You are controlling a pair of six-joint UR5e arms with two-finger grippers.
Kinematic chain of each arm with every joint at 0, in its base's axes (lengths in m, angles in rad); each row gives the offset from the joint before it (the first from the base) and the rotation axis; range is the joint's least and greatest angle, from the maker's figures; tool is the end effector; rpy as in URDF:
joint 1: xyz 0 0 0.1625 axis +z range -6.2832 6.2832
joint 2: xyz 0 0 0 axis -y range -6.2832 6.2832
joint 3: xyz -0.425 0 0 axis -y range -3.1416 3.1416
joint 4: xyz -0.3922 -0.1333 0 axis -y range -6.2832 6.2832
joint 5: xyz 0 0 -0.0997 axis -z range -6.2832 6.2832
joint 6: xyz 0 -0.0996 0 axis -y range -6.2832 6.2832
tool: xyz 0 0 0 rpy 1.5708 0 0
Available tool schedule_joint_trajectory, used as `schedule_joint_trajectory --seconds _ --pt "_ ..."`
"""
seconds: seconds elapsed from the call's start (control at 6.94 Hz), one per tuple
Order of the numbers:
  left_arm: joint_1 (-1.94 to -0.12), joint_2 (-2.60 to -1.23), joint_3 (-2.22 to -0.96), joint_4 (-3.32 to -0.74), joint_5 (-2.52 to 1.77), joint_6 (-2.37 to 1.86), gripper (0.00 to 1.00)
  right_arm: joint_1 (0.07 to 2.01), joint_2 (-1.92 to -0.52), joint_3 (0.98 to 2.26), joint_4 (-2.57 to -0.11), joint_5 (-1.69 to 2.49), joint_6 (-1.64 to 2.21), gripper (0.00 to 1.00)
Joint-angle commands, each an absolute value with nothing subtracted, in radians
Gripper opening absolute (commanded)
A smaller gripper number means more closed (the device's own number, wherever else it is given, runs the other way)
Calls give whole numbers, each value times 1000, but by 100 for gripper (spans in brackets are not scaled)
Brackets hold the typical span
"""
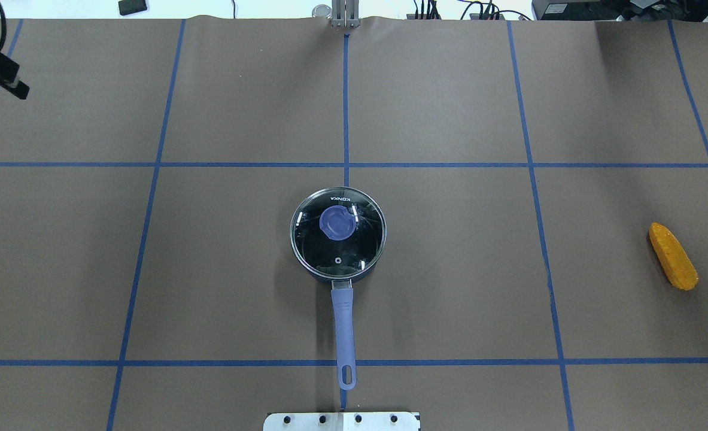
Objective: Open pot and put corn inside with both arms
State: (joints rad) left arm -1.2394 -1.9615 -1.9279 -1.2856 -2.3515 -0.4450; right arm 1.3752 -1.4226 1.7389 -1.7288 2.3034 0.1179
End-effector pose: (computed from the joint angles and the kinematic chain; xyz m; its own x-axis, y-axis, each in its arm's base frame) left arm 0.1258 -0.5597 0.3076 0.6394 0.1125 -0.7606 -0.0176 0.9911 0.1317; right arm -0.0406 -0.5482 0.5183 0.7264 -0.1322 0.6744 0.1072 0.9911 0.0789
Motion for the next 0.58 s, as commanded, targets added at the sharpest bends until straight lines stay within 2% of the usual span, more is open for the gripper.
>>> schedule_joint_trajectory --seconds 0.0,0.43 --pt "-1113 -2107 -1936 -1235 -2314 -654 100 1336 -1425 1741 -1729 2307 120 100" --pt "-919 -2236 -1892 -1238 -2186 -819 100 1324 -1439 1752 -1727 2304 202 100"
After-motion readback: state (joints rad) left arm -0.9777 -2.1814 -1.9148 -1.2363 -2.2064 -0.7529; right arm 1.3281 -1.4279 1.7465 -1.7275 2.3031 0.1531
